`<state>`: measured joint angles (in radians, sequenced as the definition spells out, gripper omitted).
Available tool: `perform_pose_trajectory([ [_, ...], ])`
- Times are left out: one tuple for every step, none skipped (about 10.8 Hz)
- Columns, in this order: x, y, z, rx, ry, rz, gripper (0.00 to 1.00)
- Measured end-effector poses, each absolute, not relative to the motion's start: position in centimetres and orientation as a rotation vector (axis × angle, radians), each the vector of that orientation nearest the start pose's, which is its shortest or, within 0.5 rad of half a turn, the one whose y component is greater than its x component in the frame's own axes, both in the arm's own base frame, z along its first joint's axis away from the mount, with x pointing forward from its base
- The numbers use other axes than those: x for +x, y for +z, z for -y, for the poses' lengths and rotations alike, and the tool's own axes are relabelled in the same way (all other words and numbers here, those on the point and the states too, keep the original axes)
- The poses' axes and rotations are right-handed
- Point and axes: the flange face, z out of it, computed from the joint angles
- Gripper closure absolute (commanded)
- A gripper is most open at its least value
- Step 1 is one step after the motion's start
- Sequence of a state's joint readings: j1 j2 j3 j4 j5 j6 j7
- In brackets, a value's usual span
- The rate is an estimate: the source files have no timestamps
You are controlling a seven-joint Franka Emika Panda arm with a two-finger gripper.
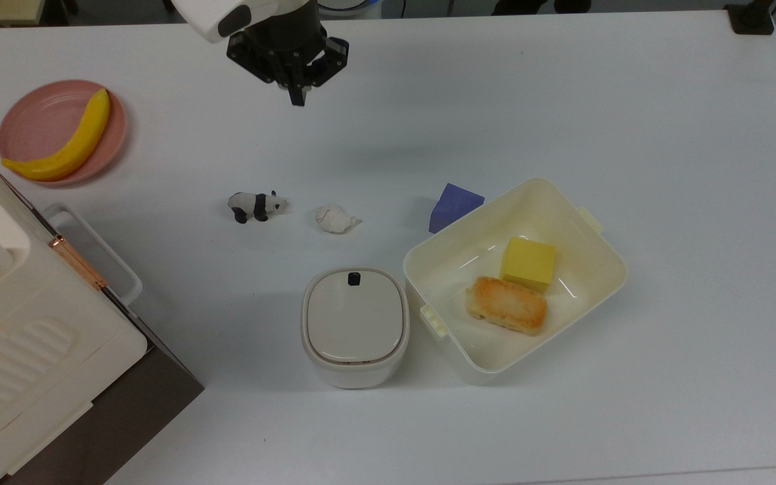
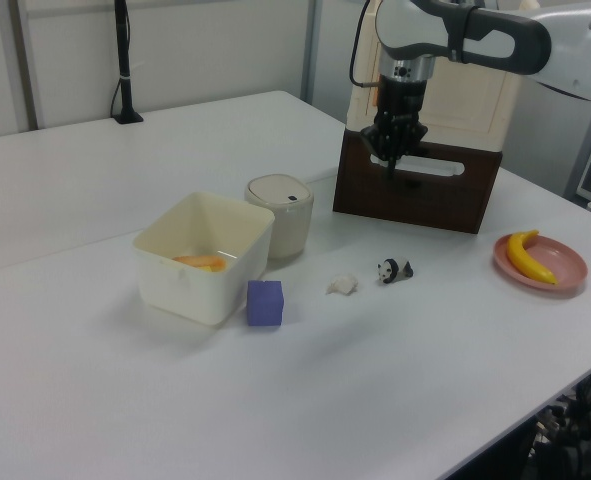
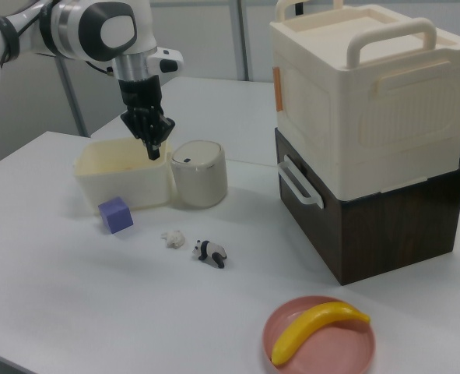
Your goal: Open the trash can
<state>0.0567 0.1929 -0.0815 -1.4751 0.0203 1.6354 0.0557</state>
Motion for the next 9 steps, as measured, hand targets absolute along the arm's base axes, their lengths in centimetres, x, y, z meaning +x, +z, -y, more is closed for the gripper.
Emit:
perform_pose_trajectory([
  [62.2,56.0,0.7,-3.122,0.002,-0.12,1.0],
  [63.1,55.5,0.6,-3.106,-0.054,-0.12,1.0],
  [64.3,55.1,0.4,-3.09,-0.146,-0.124,1.0],
  [65.5,55.0,0.4,-3.078,-0.261,-0.127,1.0],
  [66.5,54.9,0.4,-3.067,-0.37,-0.129,1.0],
  [67.4,54.7,0.3,-3.056,-0.456,-0.131,1.0],
  [68.4,54.1,0.2,-3.045,-0.525,-0.131,1.0],
  [69.5,52.6,-0.5,-3.038,-0.567,-0.124,1.0],
  [70.6,50.5,-1.9,-3.03,-0.593,-0.121,1.0],
])
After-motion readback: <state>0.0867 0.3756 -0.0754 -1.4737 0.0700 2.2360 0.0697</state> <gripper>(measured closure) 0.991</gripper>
